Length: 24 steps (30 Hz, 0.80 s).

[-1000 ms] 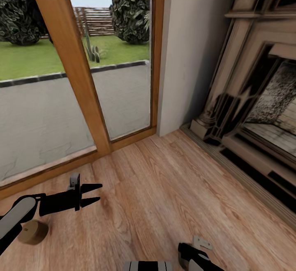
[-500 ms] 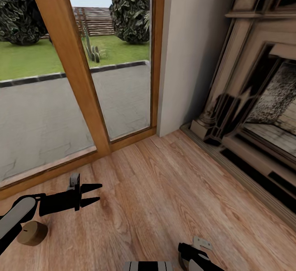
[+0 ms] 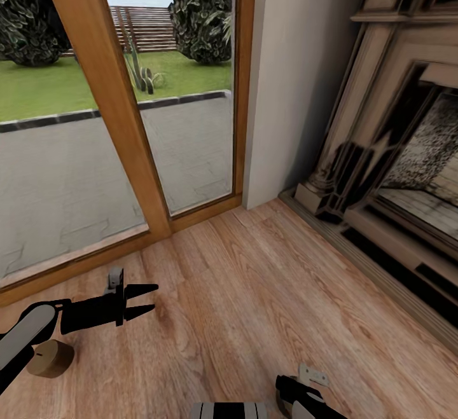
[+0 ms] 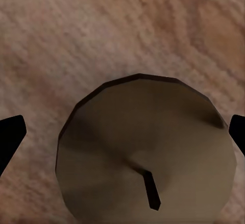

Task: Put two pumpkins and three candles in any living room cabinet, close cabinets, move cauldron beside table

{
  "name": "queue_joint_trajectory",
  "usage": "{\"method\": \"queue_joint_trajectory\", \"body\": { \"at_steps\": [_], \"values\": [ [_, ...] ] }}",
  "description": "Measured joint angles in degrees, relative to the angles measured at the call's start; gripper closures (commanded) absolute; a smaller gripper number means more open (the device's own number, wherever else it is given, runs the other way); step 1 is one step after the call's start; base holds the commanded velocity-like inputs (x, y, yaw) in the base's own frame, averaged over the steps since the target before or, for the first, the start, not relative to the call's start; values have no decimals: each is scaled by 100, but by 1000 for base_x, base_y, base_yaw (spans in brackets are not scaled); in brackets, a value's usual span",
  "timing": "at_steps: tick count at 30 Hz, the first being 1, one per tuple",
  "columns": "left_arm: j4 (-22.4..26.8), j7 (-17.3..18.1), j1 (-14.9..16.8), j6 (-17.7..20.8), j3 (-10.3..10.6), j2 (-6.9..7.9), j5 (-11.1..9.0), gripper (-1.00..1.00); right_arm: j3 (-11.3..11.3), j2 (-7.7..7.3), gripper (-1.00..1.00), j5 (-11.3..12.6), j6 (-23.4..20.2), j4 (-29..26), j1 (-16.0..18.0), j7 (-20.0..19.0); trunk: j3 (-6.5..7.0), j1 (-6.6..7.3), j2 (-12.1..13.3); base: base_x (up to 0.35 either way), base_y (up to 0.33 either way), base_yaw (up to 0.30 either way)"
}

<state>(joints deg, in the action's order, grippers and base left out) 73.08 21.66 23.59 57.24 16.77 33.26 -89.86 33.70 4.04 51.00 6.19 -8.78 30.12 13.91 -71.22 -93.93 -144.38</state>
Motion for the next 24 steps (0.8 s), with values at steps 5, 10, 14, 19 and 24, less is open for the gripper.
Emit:
{"method": "queue_joint_trajectory", "body": {
  "at_steps": [5,10,14,19,24],
  "values": [
    [0,0,0,-2,0,0,0,-100,0,0,-100,0,0,0,0,0,0,0,0,0,0,0],
    [0,0,0,-3,0,0,0,-100,0,0,-100,0,0,0,0,0,0,0,0,0,0,0],
    [0,0,0,-3,0,0,0,-100,0,0,-100,0,0,0,0,0,0,0,0,0,0,0],
    [-4,0,0,-3,0,0,0,-100,0,0,-100,0,-1,0,0,0,0,0,0,0,0,0],
    [-8,0,0,-3,0,0,0,-100,0,0,-100,0,-4,0,0,0,0,0,0,0,0,0]
  ]
}}
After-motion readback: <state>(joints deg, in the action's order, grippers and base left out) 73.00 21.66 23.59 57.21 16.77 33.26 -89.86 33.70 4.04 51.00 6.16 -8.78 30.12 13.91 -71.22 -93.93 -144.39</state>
